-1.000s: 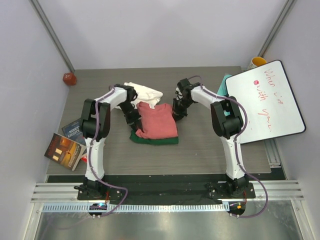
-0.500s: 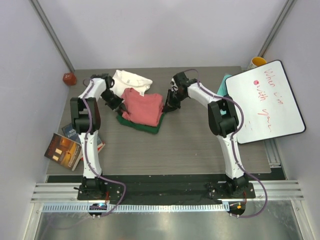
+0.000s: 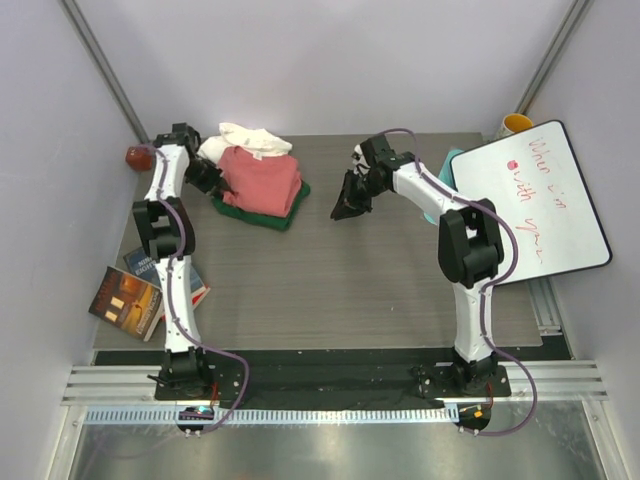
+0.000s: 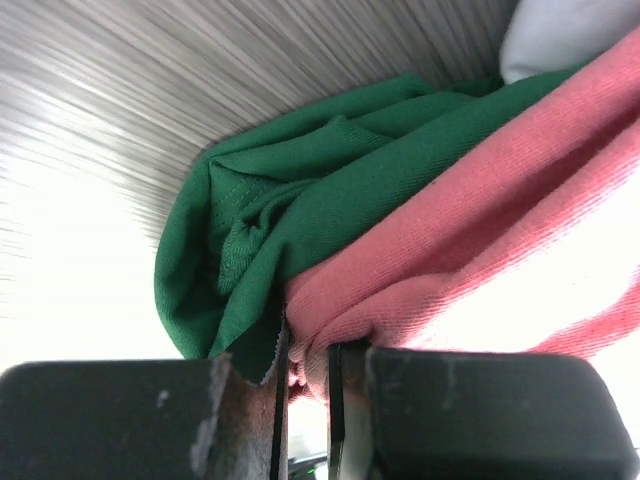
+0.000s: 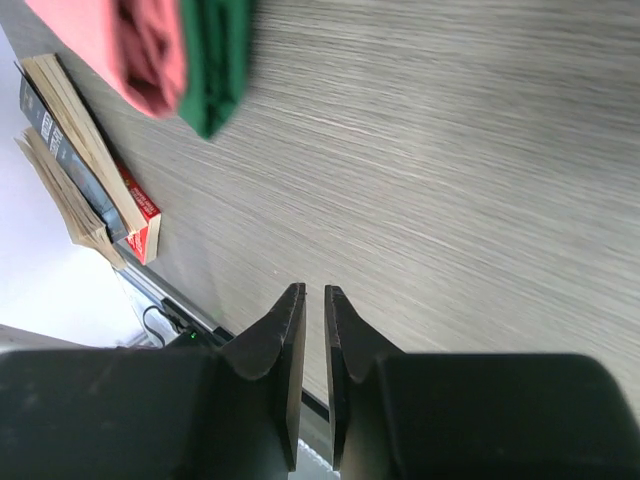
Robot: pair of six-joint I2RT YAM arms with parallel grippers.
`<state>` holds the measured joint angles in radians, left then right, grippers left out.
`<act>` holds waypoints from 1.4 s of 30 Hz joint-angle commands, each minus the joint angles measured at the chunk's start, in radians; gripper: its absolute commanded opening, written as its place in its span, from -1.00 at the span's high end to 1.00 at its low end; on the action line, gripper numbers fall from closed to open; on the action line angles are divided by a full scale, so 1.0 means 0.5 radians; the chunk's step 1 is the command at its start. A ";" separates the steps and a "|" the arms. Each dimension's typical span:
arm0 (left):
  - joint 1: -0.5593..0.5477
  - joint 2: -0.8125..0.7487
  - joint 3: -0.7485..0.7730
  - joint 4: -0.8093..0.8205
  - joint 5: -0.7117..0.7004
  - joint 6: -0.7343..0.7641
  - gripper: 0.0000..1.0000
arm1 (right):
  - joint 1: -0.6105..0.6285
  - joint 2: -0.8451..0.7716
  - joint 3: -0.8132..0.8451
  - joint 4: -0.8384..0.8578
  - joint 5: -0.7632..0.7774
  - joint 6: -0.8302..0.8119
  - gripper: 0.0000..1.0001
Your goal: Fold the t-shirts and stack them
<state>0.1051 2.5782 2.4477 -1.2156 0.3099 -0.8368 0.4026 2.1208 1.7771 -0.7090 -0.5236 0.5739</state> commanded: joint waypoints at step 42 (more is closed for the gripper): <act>0.492 -0.560 -0.312 0.302 -0.381 0.195 1.00 | -0.179 -0.352 -0.360 0.007 -0.002 -0.010 0.60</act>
<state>0.3538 2.4111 2.2986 -1.1427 0.0906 -0.7498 0.3176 1.9865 1.5944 -0.7155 -0.5175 0.5747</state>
